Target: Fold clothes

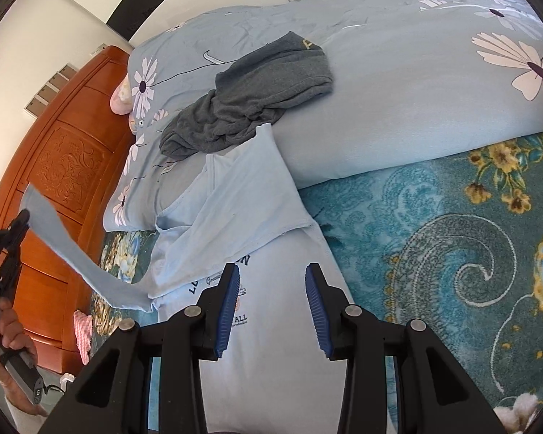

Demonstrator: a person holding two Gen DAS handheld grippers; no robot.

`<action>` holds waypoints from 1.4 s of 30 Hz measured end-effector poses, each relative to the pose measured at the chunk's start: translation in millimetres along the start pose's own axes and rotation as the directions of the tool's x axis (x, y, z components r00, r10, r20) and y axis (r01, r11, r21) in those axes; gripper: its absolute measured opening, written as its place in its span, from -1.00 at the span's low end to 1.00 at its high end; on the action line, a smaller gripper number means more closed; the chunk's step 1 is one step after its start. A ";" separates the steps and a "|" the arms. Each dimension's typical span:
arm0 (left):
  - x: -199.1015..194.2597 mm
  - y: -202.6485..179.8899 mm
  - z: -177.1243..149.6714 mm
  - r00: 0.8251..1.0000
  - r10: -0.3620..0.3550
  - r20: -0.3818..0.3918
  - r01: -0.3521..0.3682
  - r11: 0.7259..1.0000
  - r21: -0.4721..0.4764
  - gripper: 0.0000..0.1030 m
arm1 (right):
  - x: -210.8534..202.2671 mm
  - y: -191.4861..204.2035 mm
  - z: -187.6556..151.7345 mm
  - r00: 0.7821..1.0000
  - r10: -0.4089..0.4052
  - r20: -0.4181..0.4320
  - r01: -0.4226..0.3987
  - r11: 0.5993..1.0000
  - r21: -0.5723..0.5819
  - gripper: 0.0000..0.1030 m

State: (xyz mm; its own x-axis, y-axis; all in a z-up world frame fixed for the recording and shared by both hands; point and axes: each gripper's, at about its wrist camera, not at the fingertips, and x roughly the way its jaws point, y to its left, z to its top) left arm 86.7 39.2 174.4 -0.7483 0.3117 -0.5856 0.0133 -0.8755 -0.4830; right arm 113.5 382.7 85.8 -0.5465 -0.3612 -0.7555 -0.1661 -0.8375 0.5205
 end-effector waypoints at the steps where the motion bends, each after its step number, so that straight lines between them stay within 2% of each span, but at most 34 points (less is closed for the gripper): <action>1: 25.2 -11.1 -11.8 0.998 -0.012 -0.053 0.013 1.000 0.008 -0.91 | -1.3 -5.8 -0.1 1.000 -0.015 0.001 0.015 1.000 0.005 -0.24; 3: 70.9 -26.9 -40.5 0.988 -0.004 -0.153 0.010 0.999 0.033 -0.91 | -2.5 -18.1 -1.0 0.999 -0.044 -0.002 0.044 0.999 0.023 -0.24; 5: 105.5 -40.3 -71.0 0.975 0.024 -0.221 -0.006 0.997 0.080 -0.91 | 0.3 -28.7 -2.6 0.997 -0.072 -0.017 0.073 0.997 0.039 -0.24; 7: 130.9 -42.4 -93.3 0.959 0.027 -0.282 -0.002 0.996 0.088 -0.91 | 3.9 -37.1 -3.8 0.995 -0.097 -0.031 0.098 0.994 0.046 -0.24; 10: 158.0 -39.2 -115.2 0.924 0.031 -0.382 0.000 0.997 0.080 -0.82 | 10.3 -39.7 -3.5 0.993 -0.116 -0.038 0.117 0.992 0.043 -0.24; 12: 158.5 -37.5 -121.7 0.907 0.006 -0.421 0.030 0.996 0.079 -0.82 | 16.7 -38.0 -2.3 0.992 -0.117 -0.045 0.119 0.992 0.040 -0.24; 15: 135.7 -24.1 -120.3 0.906 -0.044 -0.422 0.085 0.993 0.077 -0.63 | 29.7 -27.4 0.0 0.993 -0.101 -0.055 0.102 0.995 0.010 -0.24; 17: 113.7 1.3 -111.4 0.916 -0.042 -0.400 0.063 0.997 0.040 -0.26 | 40.6 -16.4 2.4 0.994 -0.085 -0.063 0.084 0.996 -0.021 -0.24; 18: 102.2 16.5 -106.5 0.922 -0.021 -0.387 0.032 0.999 0.021 -0.17 | 46.7 -10.4 3.8 0.995 -0.077 -0.068 0.075 0.997 -0.037 -0.24; 19: 91.3 33.7 -102.6 0.927 0.046 -0.373 -0.042 0.999 0.017 -0.14 | 53.8 -4.3 5.6 0.995 -0.065 -0.075 0.061 0.997 -0.051 -0.24; 20: 80.6 51.4 -101.2 0.925 0.140 -0.354 -0.141 0.990 0.023 -0.13 | 61.7 2.1 7.6 0.995 -0.056 -0.084 0.051 0.997 -0.065 -0.24; 22: 61.1 86.5 -99.0 0.895 0.309 -0.322 -0.319 0.948 0.024 -0.12 | 78.1 18.1 13.2 0.993 -0.056 -0.100 0.044 0.992 -0.115 -0.24; 24: 54.2 119.2 -100.8 0.866 0.379 -0.326 -0.403 0.915 -0.008 -0.12 | 93.7 34.3 20.3 0.992 -0.070 -0.105 0.050 0.982 -0.182 -0.24; 27: 63.0 153.9 -109.8 0.855 0.381 -0.352 -0.430 0.900 -0.069 -0.12 | 115.9 52.2 32.4 0.988 -0.126 -0.091 0.098 0.959 -0.266 -0.24; 30: 73.2 169.0 -117.9 0.852 0.370 -0.370 -0.436 0.893 -0.112 -0.12 | 134.7 58.1 46.3 0.978 -0.194 -0.081 0.159 0.935 -0.318 -0.24; 32: 77.3 170.4 -118.4 0.848 0.390 -0.358 -0.451 0.887 -0.102 -0.12 | 140.8 59.5 53.2 0.976 -0.205 -0.076 0.169 0.929 -0.328 -0.24; 35: 78.5 166.1 -115.5 0.859 0.409 -0.307 -0.450 0.890 -0.074 -0.12 | 148.9 62.8 60.3 0.973 -0.219 -0.075 0.181 0.921 -0.344 -0.24; 38: 83.9 169.6 -119.8 0.849 0.419 -0.321 -0.462 0.884 -0.068 -0.12 | 157.2 65.6 65.1 0.967 -0.243 -0.072 0.201 0.908 -0.367 -0.24; 42: 80.4 169.9 -119.5 0.853 0.419 -0.311 -0.461 0.885 -0.070 -0.12 | 165.7 64.7 65.4 0.962 -0.254 -0.101 0.204 0.913 -0.353 -0.26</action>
State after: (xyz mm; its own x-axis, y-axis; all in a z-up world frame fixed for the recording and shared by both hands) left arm 108.1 -40.4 -32.6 -0.4263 0.0135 -0.9045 0.4031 -0.8923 -0.2033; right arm -41.5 295.5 20.4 -0.4006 -0.1766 -0.8991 0.0267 -0.9831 0.1812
